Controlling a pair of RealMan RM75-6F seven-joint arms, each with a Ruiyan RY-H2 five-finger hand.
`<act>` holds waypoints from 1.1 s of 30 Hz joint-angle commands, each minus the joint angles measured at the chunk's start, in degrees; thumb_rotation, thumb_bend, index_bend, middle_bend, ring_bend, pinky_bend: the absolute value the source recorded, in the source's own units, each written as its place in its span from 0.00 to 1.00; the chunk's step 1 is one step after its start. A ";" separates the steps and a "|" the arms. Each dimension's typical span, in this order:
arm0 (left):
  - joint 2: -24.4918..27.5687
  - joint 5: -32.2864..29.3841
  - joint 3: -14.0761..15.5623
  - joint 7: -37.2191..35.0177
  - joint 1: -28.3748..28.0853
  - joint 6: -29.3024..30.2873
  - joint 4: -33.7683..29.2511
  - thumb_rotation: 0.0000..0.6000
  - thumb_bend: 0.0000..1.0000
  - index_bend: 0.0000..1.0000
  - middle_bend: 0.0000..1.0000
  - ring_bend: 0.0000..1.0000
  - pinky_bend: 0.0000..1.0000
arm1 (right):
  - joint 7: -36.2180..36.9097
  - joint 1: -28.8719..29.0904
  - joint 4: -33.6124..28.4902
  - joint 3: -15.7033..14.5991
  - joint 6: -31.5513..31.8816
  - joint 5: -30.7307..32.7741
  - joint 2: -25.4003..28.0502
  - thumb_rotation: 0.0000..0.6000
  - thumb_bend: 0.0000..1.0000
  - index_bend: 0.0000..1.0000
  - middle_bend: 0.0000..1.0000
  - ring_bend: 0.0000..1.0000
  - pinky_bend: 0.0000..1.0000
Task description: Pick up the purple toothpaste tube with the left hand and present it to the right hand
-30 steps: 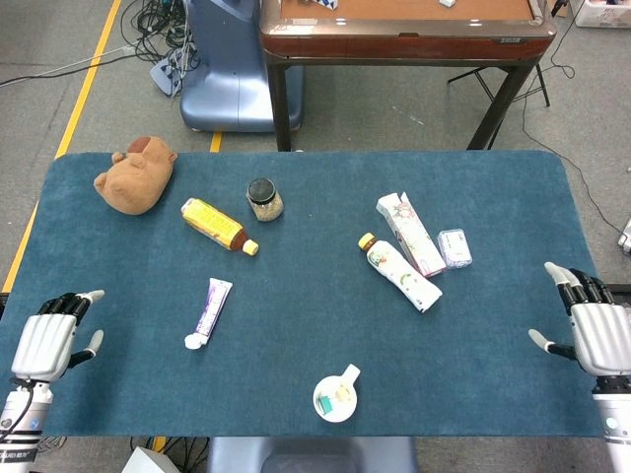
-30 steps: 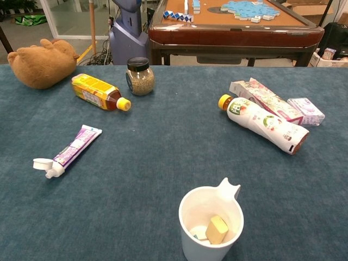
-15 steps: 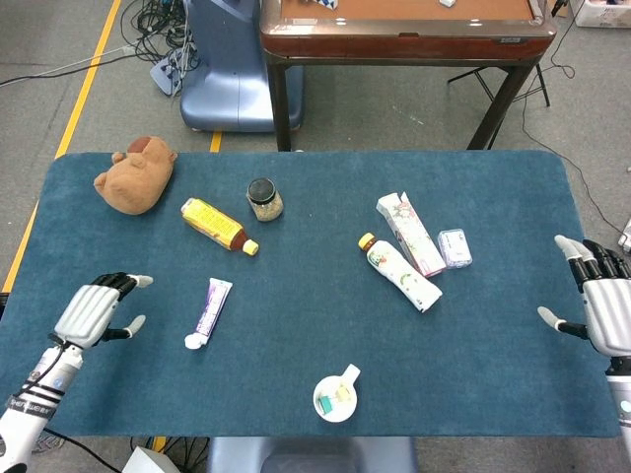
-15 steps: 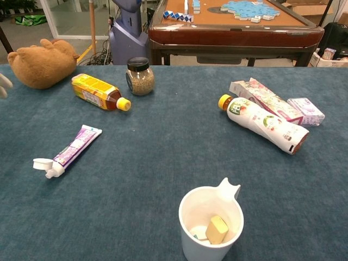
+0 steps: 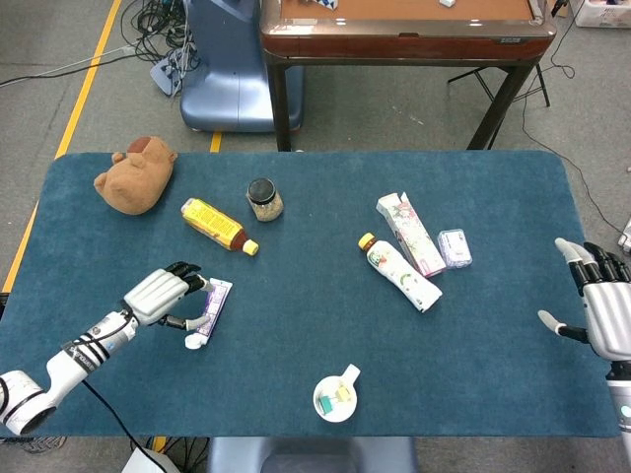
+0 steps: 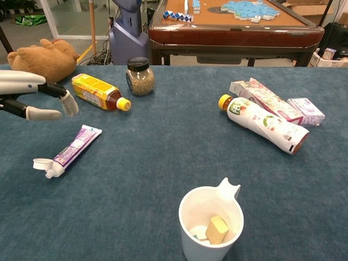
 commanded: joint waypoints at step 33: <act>-5.52 -2.23 7.17 1.04 -6.82 -5.19 6.83 0.20 0.20 0.27 0.29 0.09 0.07 | 2.84 -1.48 1.73 -1.13 1.06 0.20 -0.36 1.00 0.04 0.02 0.18 0.09 0.15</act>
